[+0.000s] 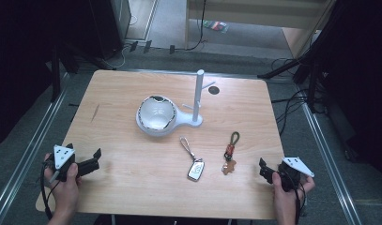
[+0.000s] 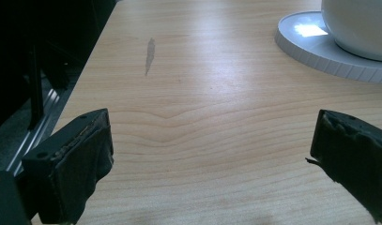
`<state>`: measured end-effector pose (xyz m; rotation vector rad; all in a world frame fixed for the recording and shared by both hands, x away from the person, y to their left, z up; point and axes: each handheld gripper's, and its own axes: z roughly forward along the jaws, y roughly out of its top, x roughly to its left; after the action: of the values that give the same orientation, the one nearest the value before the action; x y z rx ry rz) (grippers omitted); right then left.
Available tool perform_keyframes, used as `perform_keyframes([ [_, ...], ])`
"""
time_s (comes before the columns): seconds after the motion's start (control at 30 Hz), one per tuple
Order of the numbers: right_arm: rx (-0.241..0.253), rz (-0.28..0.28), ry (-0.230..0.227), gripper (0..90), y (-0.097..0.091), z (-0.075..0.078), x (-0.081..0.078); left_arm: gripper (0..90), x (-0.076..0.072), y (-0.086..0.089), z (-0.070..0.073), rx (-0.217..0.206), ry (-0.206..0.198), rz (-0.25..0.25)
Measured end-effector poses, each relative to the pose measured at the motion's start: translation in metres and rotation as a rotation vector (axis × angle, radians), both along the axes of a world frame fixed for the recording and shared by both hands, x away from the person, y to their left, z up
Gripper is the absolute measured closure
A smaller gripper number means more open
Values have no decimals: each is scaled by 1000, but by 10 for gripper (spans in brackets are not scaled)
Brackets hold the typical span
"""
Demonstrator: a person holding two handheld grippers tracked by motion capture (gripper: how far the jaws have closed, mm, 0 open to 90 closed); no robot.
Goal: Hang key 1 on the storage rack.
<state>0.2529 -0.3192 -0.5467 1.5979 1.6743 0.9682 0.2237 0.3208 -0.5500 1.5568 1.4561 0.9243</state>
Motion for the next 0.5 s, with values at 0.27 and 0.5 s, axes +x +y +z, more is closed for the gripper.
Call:
perform_keyframes([
  [0.27, 6, -2, -3, 124, 0, 0, 0, 0, 1, 0, 0, -1, 2, -7],
  [0.5, 9, -26, 10, 126, -1, 0, 0, 0, 0, 1, 0, -2, 0, -14],
])
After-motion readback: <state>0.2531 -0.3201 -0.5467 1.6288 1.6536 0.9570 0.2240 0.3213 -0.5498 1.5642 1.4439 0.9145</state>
